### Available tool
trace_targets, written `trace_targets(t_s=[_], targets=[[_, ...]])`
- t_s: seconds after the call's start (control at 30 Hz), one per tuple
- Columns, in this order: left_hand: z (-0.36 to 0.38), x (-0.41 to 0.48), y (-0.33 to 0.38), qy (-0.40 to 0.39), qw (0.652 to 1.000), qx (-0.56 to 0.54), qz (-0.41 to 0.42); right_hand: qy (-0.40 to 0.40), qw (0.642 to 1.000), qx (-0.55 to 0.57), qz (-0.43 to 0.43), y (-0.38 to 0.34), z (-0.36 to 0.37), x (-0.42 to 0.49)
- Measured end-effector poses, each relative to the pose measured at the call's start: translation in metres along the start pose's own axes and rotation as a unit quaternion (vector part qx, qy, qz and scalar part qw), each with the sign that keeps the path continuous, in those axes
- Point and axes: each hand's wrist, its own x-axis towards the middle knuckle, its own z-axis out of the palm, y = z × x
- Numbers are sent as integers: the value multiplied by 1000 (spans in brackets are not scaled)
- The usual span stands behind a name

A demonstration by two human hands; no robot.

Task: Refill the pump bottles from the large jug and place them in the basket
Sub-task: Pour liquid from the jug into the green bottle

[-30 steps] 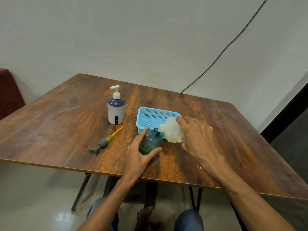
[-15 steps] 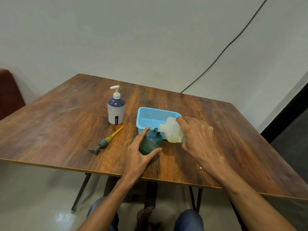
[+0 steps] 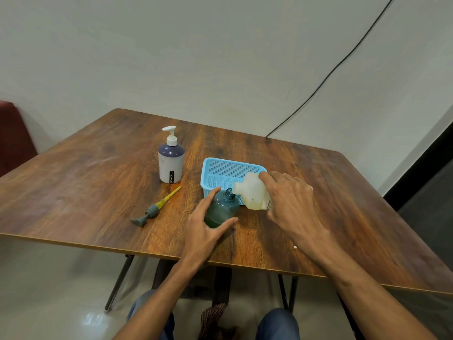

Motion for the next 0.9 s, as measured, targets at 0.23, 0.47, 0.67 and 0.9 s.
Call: trace_targets(t_s=[0.23, 0.47, 0.67, 0.9], targets=[[0, 0, 2, 0, 1000, 1, 2, -1, 1000, -3, -1, 0, -1, 0], [0, 0, 1, 1, 1000, 2, 3, 5, 1000, -9, 4, -1, 0, 1], [-1, 0, 1, -1, 1000, 5, 2, 12, 1000, -12, 2, -1, 2, 2], [0, 1, 1, -1, 1000, 2, 4, 9, 1000, -12, 0, 0, 2, 2]])
